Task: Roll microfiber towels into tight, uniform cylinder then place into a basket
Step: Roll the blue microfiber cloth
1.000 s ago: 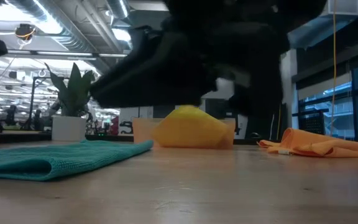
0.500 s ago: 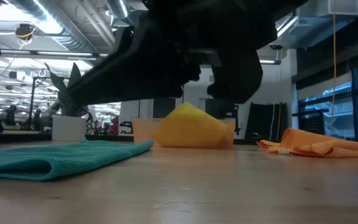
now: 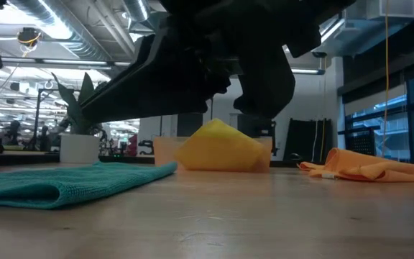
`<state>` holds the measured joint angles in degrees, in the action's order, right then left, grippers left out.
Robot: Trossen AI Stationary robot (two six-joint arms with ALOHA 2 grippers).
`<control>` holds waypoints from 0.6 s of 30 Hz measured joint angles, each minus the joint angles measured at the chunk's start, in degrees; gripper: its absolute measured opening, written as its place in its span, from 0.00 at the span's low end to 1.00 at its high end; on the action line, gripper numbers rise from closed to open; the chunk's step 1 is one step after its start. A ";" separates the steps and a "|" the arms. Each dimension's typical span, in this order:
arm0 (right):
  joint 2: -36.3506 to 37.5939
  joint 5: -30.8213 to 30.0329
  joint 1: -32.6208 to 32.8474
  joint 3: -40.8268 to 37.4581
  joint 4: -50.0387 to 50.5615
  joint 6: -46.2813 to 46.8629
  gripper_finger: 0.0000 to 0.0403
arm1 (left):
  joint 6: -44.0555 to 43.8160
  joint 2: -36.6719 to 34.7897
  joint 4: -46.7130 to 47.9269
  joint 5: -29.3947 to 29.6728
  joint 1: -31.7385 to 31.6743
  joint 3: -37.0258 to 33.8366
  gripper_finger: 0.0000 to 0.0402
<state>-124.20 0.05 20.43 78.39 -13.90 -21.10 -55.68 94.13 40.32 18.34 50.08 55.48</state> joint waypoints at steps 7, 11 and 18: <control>0.00 0.00 0.00 -0.01 0.14 -1.03 0.22 | 0.74 0.00 -0.02 -1.41 -0.41 0.00 0.14; 0.00 0.00 0.00 -0.02 0.12 -0.38 0.20 | 0.41 0.00 -0.04 -1.35 -0.47 0.00 0.13; 0.00 -0.39 0.00 -0.02 1.56 5.21 0.30 | 0.33 0.07 -0.42 -1.35 -0.27 0.00 0.20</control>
<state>-124.20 -0.34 20.43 78.37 -12.34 -15.89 -55.35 94.19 39.90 16.99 49.80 55.48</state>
